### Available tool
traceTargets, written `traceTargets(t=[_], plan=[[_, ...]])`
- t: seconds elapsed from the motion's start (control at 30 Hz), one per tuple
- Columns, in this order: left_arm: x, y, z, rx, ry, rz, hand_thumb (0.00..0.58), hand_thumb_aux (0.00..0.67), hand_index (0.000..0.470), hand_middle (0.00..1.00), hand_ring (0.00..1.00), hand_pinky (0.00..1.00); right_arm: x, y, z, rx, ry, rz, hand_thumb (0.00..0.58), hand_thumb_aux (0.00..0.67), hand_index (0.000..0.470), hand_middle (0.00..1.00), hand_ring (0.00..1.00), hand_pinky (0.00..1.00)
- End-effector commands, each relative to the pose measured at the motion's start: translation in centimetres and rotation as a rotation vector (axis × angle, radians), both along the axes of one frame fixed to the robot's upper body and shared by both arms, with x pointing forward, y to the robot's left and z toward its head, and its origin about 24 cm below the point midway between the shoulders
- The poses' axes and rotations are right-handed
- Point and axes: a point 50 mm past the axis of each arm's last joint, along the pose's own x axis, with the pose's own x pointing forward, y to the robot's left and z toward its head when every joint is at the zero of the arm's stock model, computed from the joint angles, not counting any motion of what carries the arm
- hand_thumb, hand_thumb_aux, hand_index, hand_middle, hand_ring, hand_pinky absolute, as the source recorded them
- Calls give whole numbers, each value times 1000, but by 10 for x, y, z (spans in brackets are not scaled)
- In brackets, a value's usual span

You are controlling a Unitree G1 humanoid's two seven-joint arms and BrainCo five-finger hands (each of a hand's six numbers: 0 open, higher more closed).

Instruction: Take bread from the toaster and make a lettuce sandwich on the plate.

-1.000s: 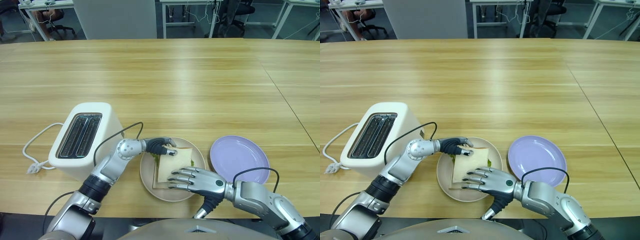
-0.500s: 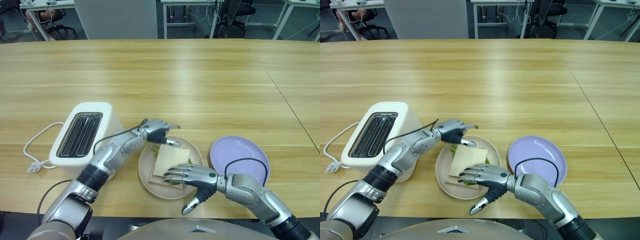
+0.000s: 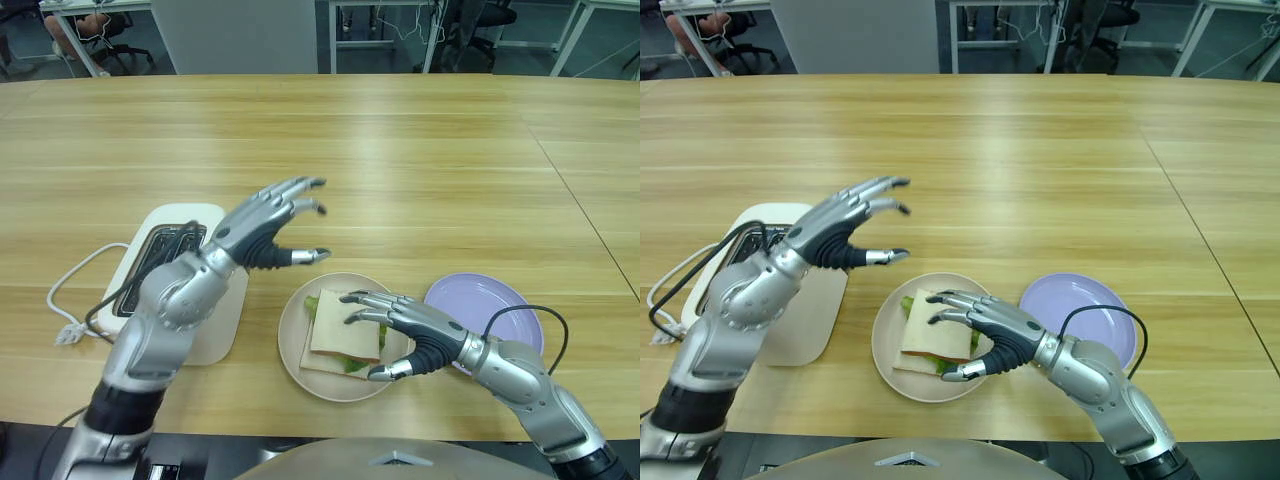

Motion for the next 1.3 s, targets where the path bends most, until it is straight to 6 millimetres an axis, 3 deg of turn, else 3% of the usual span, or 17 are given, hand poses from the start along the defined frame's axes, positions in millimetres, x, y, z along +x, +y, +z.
traceTargets(t=[0.03,0.2,0.33,0.57,0.73,1.03,1.17,1.3], plan=[[-34,7,-16,65,223,-49,580,670,460,1000,1000,1000,-8,-11,5,-21,21,-7,580,670,460,1000,1000,1000],[-78,12,-42,212,495,-116,580,670,460,1000,1000,1000,-33,-22,-7,-139,118,32,580,670,460,1000,1000,1000],[-99,15,-58,323,624,-143,580,670,460,1000,1000,1000,-53,-30,-22,-275,234,82,580,670,460,1000,1000,1000],[-107,7,-79,381,695,-182,580,670,460,1000,1000,1000,-66,-32,-42,-397,341,136,580,670,460,1000,1000,1000],[-99,0,-97,442,681,-189,580,670,460,1000,1000,1000,-64,-25,-57,-431,367,155,580,670,460,1000,1000,1000],[-62,-10,-133,460,606,-148,580,670,460,1000,1000,1000,-21,2,-83,-429,279,111,580,670,460,1000,1000,1000],[-33,-17,-139,469,517,-99,580,670,460,1000,1000,1000,15,14,-84,-409,165,37,580,670,460,1000,1000,1000],[15,-21,-135,483,329,16,580,670,460,1000,1000,1000,66,20,-72,-387,-46,-119,580,670,460,1000,1000,1000]])
